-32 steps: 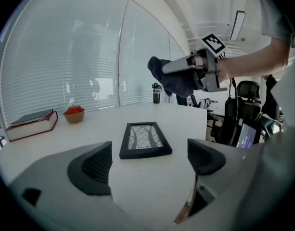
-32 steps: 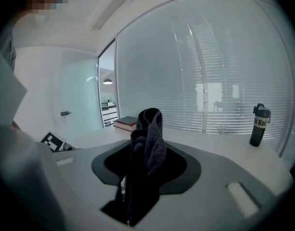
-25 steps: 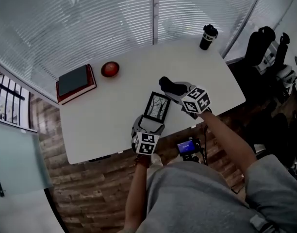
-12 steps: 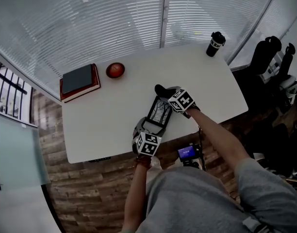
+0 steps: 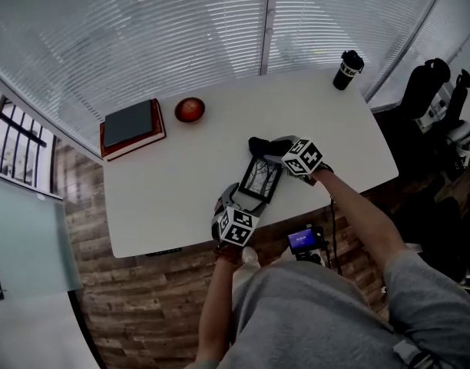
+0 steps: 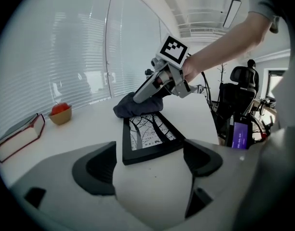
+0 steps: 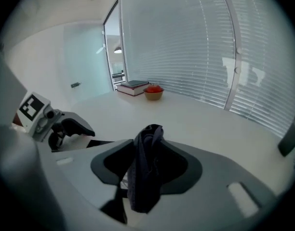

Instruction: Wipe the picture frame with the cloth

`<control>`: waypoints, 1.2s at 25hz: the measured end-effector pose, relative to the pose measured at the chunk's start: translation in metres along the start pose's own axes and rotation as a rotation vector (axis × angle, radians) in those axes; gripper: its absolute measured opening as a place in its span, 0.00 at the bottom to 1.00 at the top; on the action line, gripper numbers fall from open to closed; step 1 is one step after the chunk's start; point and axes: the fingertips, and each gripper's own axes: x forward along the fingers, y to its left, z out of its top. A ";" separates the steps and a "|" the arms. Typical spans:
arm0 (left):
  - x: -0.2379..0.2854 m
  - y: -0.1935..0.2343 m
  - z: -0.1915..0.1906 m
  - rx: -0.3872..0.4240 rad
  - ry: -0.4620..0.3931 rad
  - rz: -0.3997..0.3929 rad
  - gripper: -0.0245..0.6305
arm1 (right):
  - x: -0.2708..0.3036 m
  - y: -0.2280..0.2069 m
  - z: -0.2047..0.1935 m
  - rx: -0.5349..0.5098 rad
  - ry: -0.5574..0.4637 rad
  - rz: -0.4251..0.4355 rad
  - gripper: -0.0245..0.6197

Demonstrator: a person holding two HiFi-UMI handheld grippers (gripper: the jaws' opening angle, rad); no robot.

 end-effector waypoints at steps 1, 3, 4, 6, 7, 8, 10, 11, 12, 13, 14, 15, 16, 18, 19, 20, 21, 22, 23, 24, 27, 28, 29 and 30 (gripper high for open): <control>0.001 0.001 0.000 -0.001 0.004 0.001 0.69 | 0.002 -0.004 -0.001 -0.015 0.008 -0.029 0.27; 0.004 0.003 0.000 -0.007 0.013 -0.001 0.67 | 0.009 -0.008 -0.004 -0.007 0.021 -0.050 0.26; 0.005 0.003 0.001 -0.009 0.017 -0.003 0.67 | 0.012 -0.009 -0.005 0.002 0.032 -0.050 0.26; 0.007 0.004 0.001 -0.003 0.022 -0.010 0.68 | 0.018 -0.011 -0.009 0.011 0.058 -0.060 0.26; 0.007 0.004 0.000 0.007 0.027 -0.015 0.67 | 0.020 -0.013 -0.011 0.014 0.068 -0.067 0.26; 0.007 0.003 -0.002 0.020 0.034 -0.021 0.65 | 0.022 -0.013 -0.013 0.019 0.076 -0.071 0.26; 0.007 0.001 -0.006 0.044 0.052 -0.031 0.61 | 0.025 -0.011 -0.016 0.028 0.083 -0.072 0.25; 0.007 0.001 -0.007 0.049 0.060 -0.032 0.61 | 0.027 -0.010 -0.017 0.029 0.082 -0.072 0.24; 0.008 0.001 -0.008 0.050 0.067 -0.033 0.62 | 0.028 -0.009 -0.017 0.029 0.080 -0.074 0.23; 0.009 0.002 -0.008 0.051 0.073 -0.032 0.62 | 0.028 -0.008 -0.017 0.030 0.075 -0.076 0.22; 0.010 0.002 -0.007 0.053 0.078 -0.031 0.62 | 0.028 -0.008 -0.017 0.034 0.070 -0.077 0.22; 0.011 0.002 -0.006 0.054 0.081 -0.029 0.62 | 0.028 -0.008 -0.017 0.041 0.065 -0.078 0.21; 0.011 0.001 -0.006 0.055 0.083 -0.028 0.63 | 0.027 -0.007 -0.017 0.051 0.062 -0.078 0.20; 0.011 0.000 -0.007 0.055 0.082 -0.028 0.62 | 0.027 -0.005 -0.019 0.073 0.060 -0.074 0.19; 0.010 0.000 -0.007 0.054 0.082 -0.029 0.62 | 0.027 -0.003 -0.020 0.077 0.061 -0.073 0.19; 0.010 0.000 -0.007 0.053 0.082 -0.029 0.62 | 0.027 -0.002 -0.020 0.075 0.063 -0.074 0.19; 0.010 0.000 -0.006 0.053 0.081 -0.029 0.62 | 0.027 -0.002 -0.019 0.068 0.065 -0.076 0.19; 0.010 0.001 -0.006 0.054 0.081 -0.029 0.62 | 0.027 -0.001 -0.019 0.057 0.068 -0.078 0.19; 0.010 0.001 -0.006 0.055 0.080 -0.029 0.62 | 0.027 -0.001 -0.019 0.044 0.071 -0.082 0.19; 0.010 0.000 -0.006 0.057 0.080 -0.028 0.62 | 0.027 0.000 -0.019 0.032 0.074 -0.086 0.19; 0.010 -0.001 -0.009 0.059 0.082 -0.029 0.62 | 0.028 0.004 -0.021 0.007 0.080 -0.095 0.19; 0.010 -0.001 -0.010 0.060 0.082 -0.030 0.62 | 0.028 0.006 -0.022 -0.002 0.081 -0.095 0.19; 0.010 -0.001 -0.010 0.060 0.083 -0.031 0.62 | 0.029 0.009 -0.022 -0.011 0.083 -0.092 0.18; 0.010 0.000 -0.010 0.060 0.083 -0.032 0.61 | 0.029 0.012 -0.021 -0.020 0.086 -0.087 0.18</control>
